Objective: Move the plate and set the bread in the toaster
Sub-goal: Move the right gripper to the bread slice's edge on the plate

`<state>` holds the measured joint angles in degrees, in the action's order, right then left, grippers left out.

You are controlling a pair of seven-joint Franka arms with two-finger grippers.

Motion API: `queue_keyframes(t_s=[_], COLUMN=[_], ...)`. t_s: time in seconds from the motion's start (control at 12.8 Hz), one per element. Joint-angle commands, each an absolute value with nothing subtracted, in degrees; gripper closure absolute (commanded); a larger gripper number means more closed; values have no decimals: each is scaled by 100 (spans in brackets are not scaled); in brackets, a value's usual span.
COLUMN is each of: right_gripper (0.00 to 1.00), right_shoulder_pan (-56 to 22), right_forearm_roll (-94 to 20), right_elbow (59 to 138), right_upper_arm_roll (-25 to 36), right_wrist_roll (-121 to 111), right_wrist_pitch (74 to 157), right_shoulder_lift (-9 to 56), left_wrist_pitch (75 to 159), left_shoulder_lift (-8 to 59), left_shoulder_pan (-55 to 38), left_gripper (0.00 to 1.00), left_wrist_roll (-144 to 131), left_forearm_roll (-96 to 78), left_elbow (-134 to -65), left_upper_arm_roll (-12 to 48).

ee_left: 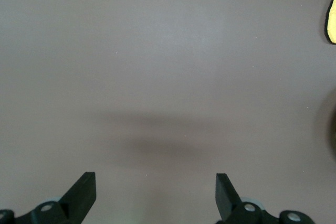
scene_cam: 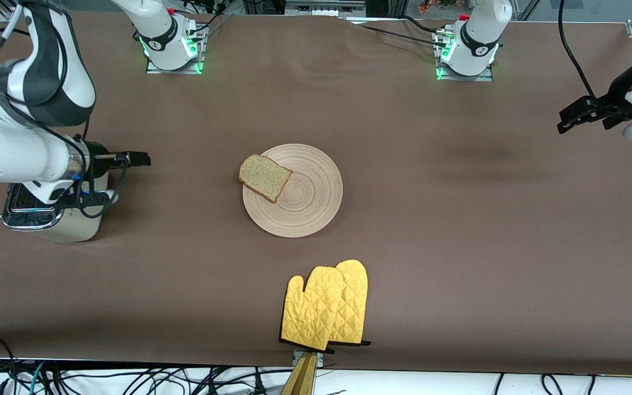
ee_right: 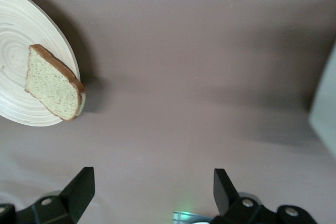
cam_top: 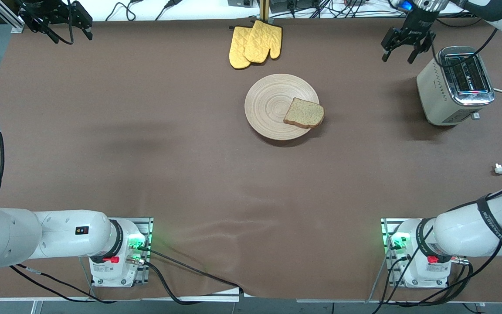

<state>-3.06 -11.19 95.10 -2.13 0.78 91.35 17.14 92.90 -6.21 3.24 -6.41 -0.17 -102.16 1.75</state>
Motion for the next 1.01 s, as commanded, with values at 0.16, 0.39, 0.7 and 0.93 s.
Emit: queue_keyframes(t_s=[0.16,0.39,0.7,0.93], right_gripper=[0,0,0,1], right_shoulder_pan=[-237,-237,-229,-237], right_forearm_roll=[-1923,-2398,-3636,-4514], right_elbow=[10072,10554,11047,11319], right_upper_arm_roll=[-27,62,62,18], right_wrist_roll=[123,-17,-1140,-1353], right_wrist_pitch=[9404,9798,10397,10729], right_shoulder_lift=[1582,1617,2143,2329], left_wrist_pitch=[9141,9141,9141,9132], left_shoulder_lift=[-554,-554,-545,-545], left_shoulder_pan=[369,378,360,369], left_gripper=[0,0,0,0], left_wrist_roll=[-686,-686,-703,-703], left_forearm_roll=[-123,-132,-132,-132], left_elbow=[-10028,-10020,-9967,-9967], left_upper_arm_roll=[229,229,246,237])
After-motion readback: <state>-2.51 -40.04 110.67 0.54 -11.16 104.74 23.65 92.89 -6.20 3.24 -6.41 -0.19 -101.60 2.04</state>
